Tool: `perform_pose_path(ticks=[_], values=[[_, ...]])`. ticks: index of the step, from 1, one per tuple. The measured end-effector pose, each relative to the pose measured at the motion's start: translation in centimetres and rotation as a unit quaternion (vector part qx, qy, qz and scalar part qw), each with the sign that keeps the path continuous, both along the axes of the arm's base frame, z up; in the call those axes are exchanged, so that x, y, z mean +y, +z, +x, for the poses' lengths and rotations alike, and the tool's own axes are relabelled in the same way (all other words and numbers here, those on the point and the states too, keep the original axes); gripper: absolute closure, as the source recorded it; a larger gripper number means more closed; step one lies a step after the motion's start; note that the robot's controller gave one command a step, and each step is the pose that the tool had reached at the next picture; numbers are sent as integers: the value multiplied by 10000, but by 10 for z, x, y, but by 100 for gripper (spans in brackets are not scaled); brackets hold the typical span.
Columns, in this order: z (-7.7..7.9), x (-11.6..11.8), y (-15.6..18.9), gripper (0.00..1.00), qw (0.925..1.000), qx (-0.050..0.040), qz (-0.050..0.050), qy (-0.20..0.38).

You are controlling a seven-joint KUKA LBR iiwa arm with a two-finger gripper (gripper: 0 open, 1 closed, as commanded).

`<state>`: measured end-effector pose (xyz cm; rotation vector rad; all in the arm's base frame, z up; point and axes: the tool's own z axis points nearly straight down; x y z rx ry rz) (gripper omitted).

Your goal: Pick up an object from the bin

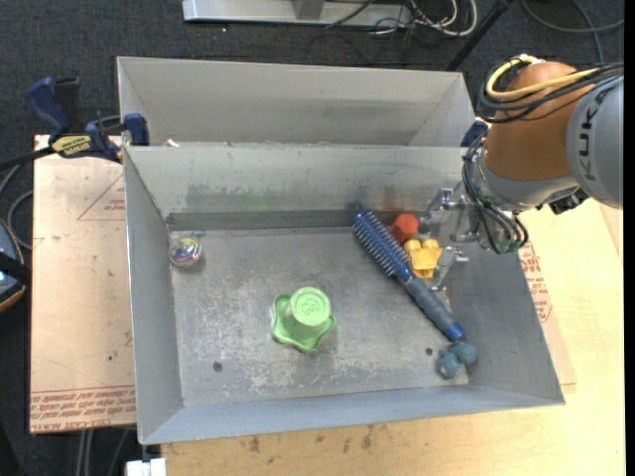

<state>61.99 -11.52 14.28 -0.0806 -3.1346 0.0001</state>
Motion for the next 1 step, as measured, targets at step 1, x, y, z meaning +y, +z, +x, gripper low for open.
perform_pose_path(ticks=[1], values=[[16, -7, -35, 0, 9987, -89, 1, -505]])
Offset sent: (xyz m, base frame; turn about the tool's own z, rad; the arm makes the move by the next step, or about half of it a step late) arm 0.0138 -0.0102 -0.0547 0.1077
